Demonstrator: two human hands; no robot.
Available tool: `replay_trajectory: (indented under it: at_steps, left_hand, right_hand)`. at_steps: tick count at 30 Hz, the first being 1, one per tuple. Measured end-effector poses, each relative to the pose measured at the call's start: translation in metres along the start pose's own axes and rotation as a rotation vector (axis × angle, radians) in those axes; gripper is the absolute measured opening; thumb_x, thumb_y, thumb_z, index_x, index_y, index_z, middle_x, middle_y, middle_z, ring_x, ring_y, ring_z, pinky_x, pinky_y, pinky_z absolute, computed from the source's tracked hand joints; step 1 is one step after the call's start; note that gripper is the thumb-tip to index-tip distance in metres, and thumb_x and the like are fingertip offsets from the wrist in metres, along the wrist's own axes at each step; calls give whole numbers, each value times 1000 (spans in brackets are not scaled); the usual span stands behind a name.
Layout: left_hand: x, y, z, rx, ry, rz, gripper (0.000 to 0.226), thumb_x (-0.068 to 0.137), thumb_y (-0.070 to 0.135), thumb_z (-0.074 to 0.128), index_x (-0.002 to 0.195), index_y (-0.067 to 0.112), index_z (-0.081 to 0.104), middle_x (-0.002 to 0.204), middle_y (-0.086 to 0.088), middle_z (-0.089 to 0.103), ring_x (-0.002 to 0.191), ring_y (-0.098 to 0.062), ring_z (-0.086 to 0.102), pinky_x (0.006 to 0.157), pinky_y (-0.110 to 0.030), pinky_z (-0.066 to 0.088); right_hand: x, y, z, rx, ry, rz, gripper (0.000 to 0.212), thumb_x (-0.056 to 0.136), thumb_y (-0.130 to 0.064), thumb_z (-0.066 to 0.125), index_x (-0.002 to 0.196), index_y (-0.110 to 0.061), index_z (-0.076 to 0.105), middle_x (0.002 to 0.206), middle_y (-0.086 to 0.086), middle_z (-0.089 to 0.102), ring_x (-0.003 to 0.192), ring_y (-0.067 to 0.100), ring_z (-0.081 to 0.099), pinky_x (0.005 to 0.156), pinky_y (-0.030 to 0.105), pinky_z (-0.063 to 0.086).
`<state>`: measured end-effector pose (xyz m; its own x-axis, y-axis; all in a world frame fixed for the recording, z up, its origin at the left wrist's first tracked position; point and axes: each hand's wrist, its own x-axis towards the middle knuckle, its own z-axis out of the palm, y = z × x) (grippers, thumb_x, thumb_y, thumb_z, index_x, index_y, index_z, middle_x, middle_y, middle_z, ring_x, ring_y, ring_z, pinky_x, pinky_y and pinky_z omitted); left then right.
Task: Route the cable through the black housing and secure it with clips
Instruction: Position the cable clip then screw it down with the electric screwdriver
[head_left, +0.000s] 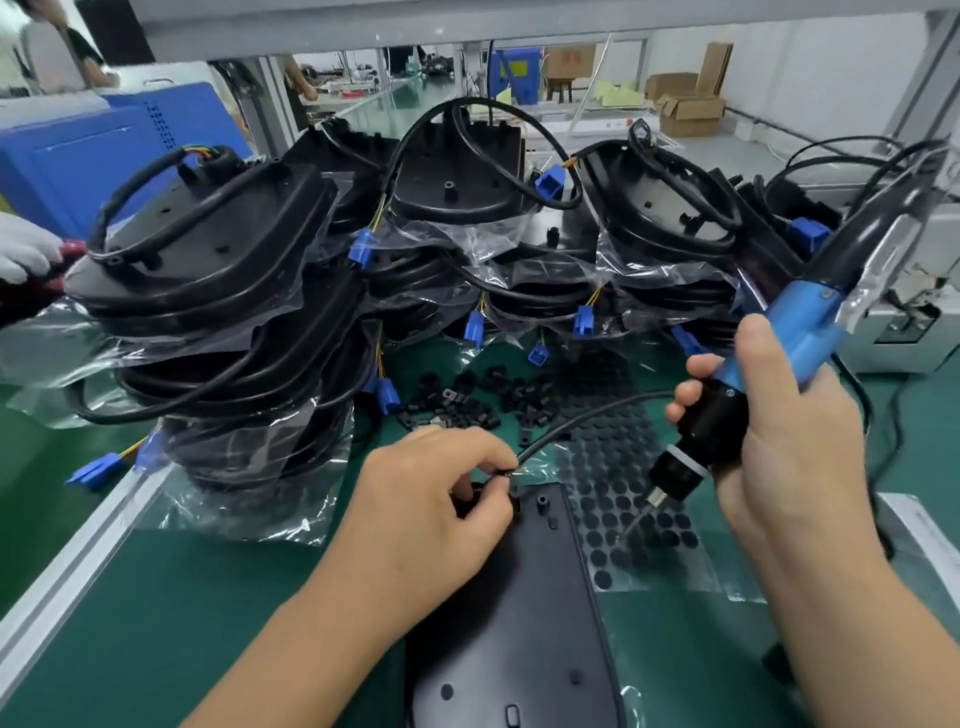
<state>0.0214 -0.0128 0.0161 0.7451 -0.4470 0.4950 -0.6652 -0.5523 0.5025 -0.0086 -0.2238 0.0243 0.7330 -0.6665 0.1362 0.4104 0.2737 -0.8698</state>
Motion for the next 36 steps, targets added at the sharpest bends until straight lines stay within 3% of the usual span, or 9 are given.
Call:
replay_trajectory:
  at_steps: [2,5,8,12,16,17,20,27,36]
  left_hand:
    - [1,0,-4,-9,-9,-14,15,70,13,69,79,24,72,59,18,56,61,-4,53,57,-6,39]
    - [2,2,-4,-5,-33,-24,17,72,9,73,82,23,74,60,24,54,60,2,53,56,-2,37]
    - [0,1,-3,-57,-45,-73,18,74,8,73,82,24,73,57,25,56,54,4,52,55,-1,34]
    - [-1,-3,-3,-103,-64,-91,18,75,9,72,83,25,73,63,29,58,52,4,50,53,-2,33]
    - [-1,-9,1,-280,-57,-177,18,76,12,73,80,29,72,60,8,62,49,-3,49,52,-15,40]
    - [0,-9,3,-350,-53,-204,17,75,10,73,79,26,72,62,0,64,53,-13,52,54,-21,44]
    - [2,-8,7,-432,-49,-232,15,75,7,73,74,22,72,64,-8,65,54,-15,52,54,-24,45]
    - [8,-7,8,-347,-89,-258,14,75,15,72,74,28,72,56,11,61,49,1,47,51,-11,40]
    - [6,2,7,-160,-100,-163,17,75,17,73,76,34,69,60,33,58,49,2,48,51,-5,35]
  right_hand:
    - [2,-2,-4,29,-45,55,18,85,-31,66,89,-18,55,64,-2,66,51,14,57,48,27,50]
    - [1,-7,-8,-49,-237,211,27,73,-24,74,88,-14,53,68,6,71,49,14,59,43,24,47]
    - [-8,-7,-7,-144,-419,357,29,69,-22,74,90,-13,56,79,16,75,58,20,69,43,24,49]
    - [-19,-3,2,-138,-539,442,19,68,-20,72,82,-13,61,84,21,74,70,29,72,48,26,53]
    - [-22,-5,5,-113,-639,537,3,68,-19,72,69,-17,71,93,27,72,83,41,71,57,32,57]
    - [-22,-5,5,-120,-657,555,3,68,-19,72,69,-17,72,95,28,71,85,42,70,60,34,58]
    - [-23,-1,5,-173,-644,579,17,67,-17,74,79,-7,68,97,29,70,84,42,70,61,37,58]
    - [-21,0,5,-203,-636,602,28,68,-18,72,88,-4,59,92,27,72,81,40,71,61,35,59]
    - [-21,3,4,-198,-645,604,23,69,-21,72,85,-7,62,91,28,72,79,39,71,64,38,60]
